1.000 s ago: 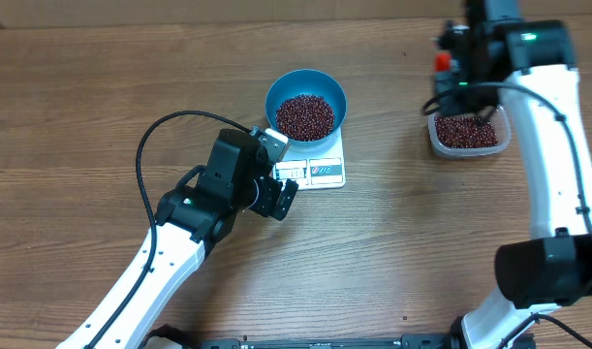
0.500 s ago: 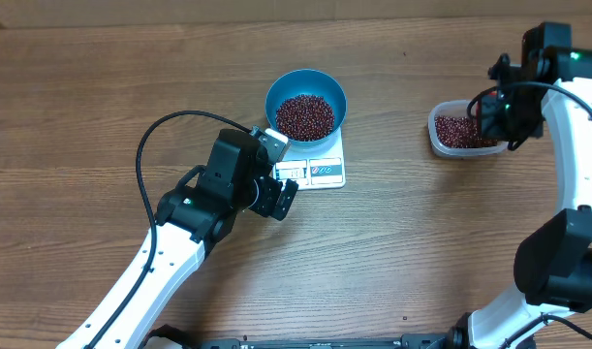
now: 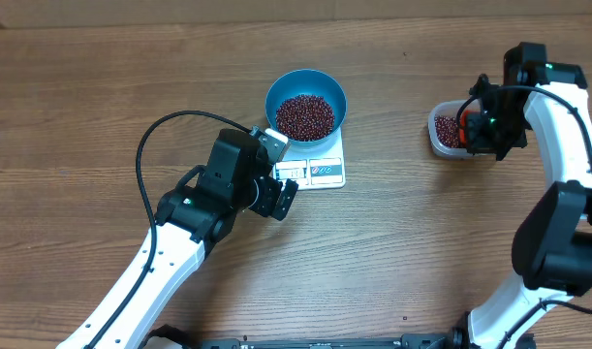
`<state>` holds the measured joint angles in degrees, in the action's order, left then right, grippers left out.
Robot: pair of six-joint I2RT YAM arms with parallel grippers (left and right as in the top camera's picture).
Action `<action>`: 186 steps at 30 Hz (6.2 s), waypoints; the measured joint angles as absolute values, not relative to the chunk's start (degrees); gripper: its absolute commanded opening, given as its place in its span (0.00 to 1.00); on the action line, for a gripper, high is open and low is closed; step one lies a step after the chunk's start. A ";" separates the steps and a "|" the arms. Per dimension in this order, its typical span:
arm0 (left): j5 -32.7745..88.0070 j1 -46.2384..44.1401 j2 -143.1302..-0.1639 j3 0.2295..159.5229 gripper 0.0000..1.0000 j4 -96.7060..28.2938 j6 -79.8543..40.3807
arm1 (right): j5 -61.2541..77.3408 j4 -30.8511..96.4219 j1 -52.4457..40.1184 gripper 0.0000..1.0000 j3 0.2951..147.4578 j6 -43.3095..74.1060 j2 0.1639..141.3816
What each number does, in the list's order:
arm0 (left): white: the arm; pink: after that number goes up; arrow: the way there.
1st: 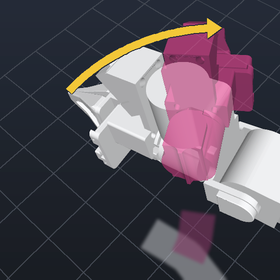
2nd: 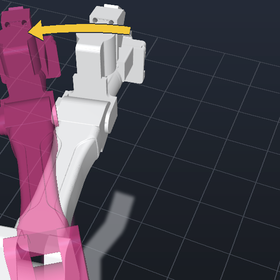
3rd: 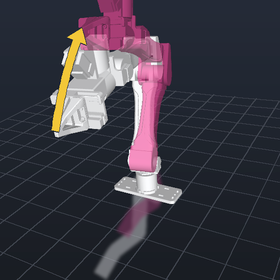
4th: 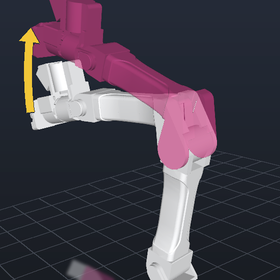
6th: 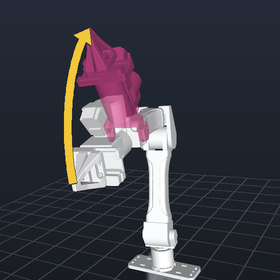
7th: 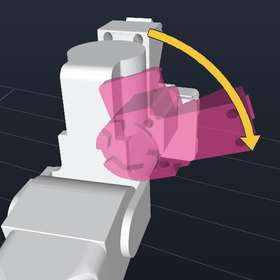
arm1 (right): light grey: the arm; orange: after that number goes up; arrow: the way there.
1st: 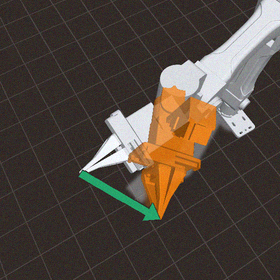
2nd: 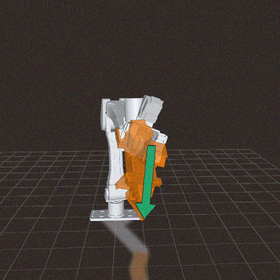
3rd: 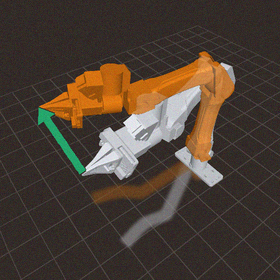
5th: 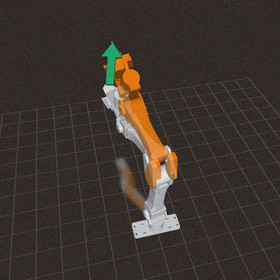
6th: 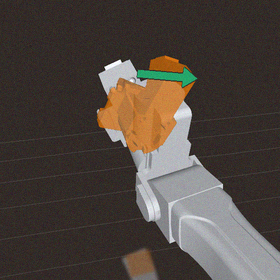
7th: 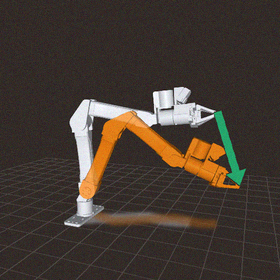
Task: Scoop item into bowl and weigh 150g on scale
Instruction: 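Dip the red scoop into the beans in the tub and fill it, then lift the filled scoop and carry it over the blue bowl, then tilt the scoop slightly over the bowl to trickle beans in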
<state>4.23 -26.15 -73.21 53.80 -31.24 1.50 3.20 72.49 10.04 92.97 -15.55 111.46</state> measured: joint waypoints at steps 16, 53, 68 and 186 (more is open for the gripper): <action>4.23 -26.15 -73.21 53.80 1.00 -31.24 1.50 | 5.23 72.93 10.11 0.04 92.75 -19.18 116.25; 4.23 -26.15 -73.21 53.80 0.99 -31.24 1.50 | 30.09 78.26 21.67 0.04 95.70 -22.44 116.33; 4.23 -26.15 -73.21 53.80 1.00 -31.24 1.50 | 42.00 81.89 24.29 0.04 95.70 -27.64 114.43; 4.23 -26.15 -73.21 53.80 0.99 -31.29 1.50 | 2.42 53.10 -28.12 0.04 95.79 -3.01 108.95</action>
